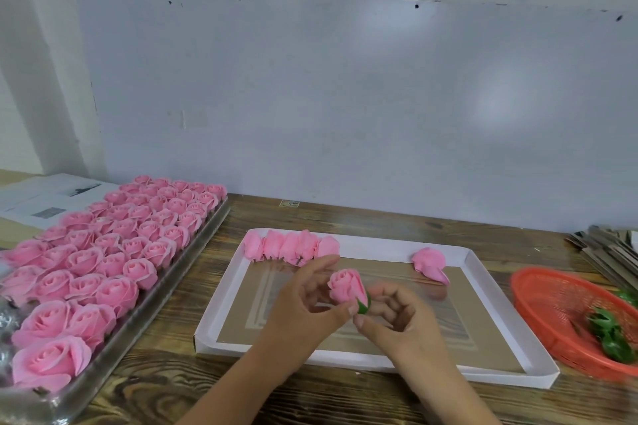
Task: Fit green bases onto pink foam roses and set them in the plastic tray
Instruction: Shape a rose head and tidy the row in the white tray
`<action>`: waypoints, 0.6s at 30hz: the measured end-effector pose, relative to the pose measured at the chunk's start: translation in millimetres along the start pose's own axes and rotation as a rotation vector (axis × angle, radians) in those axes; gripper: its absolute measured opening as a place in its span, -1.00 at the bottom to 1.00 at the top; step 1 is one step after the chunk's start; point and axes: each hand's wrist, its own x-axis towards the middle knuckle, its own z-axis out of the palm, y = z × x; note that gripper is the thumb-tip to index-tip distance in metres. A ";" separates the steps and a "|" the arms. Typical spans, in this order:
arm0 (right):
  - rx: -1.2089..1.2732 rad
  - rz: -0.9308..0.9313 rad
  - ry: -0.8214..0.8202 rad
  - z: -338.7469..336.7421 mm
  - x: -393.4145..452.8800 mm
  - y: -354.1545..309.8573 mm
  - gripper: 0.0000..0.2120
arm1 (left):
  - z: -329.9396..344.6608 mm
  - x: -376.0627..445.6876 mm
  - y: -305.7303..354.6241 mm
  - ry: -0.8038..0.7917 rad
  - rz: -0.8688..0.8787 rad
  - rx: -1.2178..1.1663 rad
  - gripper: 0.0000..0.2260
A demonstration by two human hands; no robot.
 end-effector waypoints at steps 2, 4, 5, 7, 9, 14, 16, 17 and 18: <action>0.038 0.037 -0.016 -2.6 0.0 -1.9 -0.67 | -0.7 -0.2 1.4 -0.007 -0.012 -0.013 -0.41; 0.119 0.112 -0.057 -8.9 -0.3 -5.9 -0.57 | -1.9 -0.7 2.7 -0.036 -0.024 -0.031 -0.36; 0.138 0.142 -0.100 -11.9 -0.4 -7.8 -0.55 | -2.4 -1.3 3.5 -0.058 -0.026 -0.035 -0.35; 0.143 0.171 -0.178 -15.5 -0.9 -10.3 -0.62 | -2.2 -2.3 4.2 -0.094 -0.020 -0.031 -0.35; 0.167 0.172 -0.192 -15.6 -1.1 -10.0 -0.67 | -1.1 -2.5 4.1 -0.090 -0.021 -0.052 -0.35; 0.153 0.137 -0.153 -10.1 -2.7 -10.7 -0.58 | 2.2 -2.7 1.2 -0.030 -0.042 -0.120 -0.27; 0.078 0.119 -0.134 -6.9 -4.2 -11.6 -0.57 | 3.7 -2.7 -0.7 -0.036 -0.032 -0.116 -0.27; 0.052 0.115 -0.123 -5.1 -5.2 -11.9 -0.58 | 4.4 -3.0 -1.0 -0.037 -0.026 -0.114 -0.28; 0.035 0.113 -0.113 -3.4 -6.1 -12.5 -0.60 | 5.0 -3.2 -1.0 -0.034 -0.020 -0.114 -0.28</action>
